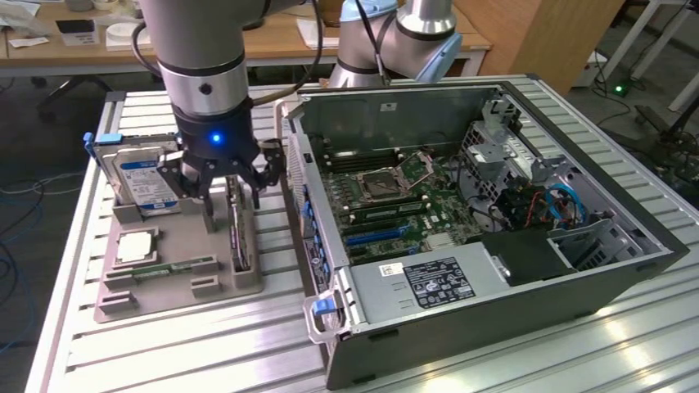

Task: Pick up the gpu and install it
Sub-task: 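Pick up the gpu and move the gpu toward the slot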

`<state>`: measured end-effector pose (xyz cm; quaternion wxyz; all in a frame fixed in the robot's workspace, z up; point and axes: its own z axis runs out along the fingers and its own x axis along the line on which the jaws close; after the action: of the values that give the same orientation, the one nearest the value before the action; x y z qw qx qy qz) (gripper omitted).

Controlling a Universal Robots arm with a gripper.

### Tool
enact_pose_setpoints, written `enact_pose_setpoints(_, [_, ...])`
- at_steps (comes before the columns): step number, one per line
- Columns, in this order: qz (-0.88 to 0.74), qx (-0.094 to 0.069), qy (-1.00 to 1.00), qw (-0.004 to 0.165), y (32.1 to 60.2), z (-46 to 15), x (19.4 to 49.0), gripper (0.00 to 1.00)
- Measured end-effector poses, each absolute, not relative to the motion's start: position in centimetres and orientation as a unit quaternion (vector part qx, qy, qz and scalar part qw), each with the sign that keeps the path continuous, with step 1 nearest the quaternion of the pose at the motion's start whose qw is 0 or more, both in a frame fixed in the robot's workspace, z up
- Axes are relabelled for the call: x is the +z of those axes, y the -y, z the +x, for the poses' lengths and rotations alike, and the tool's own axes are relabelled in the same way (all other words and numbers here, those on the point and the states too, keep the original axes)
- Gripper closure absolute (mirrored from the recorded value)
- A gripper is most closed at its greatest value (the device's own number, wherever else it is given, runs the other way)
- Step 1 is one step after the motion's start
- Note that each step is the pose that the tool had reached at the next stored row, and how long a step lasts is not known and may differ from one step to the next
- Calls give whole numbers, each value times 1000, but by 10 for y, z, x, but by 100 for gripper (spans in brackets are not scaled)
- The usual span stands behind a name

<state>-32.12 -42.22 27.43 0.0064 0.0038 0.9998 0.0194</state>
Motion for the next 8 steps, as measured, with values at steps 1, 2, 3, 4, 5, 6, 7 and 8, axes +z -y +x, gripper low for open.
enact_pose_setpoints(1, [4,19,-1000,6,422,-321,274,35])
enact_pose_setpoints(2, [4,19,-1000,6,423,-321,274,35])
enact_pose_setpoints(3, [4,19,-1000,6,423,-321,273,35])
enact_pose_setpoints(4, [4,19,-1000,6,423,-321,273,35])
enact_pose_setpoints(5, [4,19,-1000,6,423,-321,272,35])
enact_pose_setpoints(6, [4,19,-1000,6,423,-321,272,35])
enact_pose_setpoints(7, [4,19,-1000,6,423,-321,271,35])
enact_pose_setpoints(8, [4,19,-1000,6,424,-321,270,35])
